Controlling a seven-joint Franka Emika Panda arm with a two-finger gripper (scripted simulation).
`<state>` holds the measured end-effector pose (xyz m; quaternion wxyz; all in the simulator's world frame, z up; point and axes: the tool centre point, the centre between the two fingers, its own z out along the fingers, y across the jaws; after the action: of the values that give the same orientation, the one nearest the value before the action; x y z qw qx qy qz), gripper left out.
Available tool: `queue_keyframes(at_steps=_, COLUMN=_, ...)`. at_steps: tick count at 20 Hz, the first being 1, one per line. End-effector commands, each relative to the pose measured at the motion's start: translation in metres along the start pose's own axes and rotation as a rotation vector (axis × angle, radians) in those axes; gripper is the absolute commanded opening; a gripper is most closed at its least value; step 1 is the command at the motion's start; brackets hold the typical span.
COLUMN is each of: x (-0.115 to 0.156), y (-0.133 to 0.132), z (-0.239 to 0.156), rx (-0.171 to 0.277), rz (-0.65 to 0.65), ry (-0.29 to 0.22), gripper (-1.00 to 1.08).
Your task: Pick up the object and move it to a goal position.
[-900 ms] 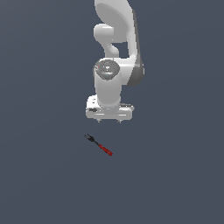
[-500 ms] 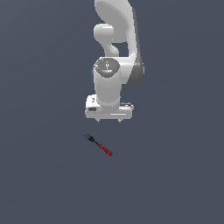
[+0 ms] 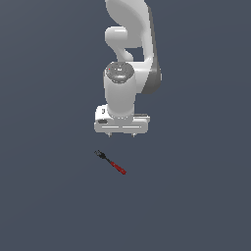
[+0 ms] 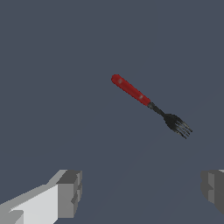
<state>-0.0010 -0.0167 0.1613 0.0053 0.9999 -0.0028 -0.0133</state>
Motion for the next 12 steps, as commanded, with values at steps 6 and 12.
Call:
queue_keyframes(at_steps=6, x=0.004, y=0.004, z=0.006, rx=-0.003, rz=-0.061, ry=0.001, gripper=1.0)
queue_keyframes(at_steps=12, x=0.012, y=0.01, z=0.017, rx=-0.007, rz=-0.163, ry=0.002, gripper=1.0)
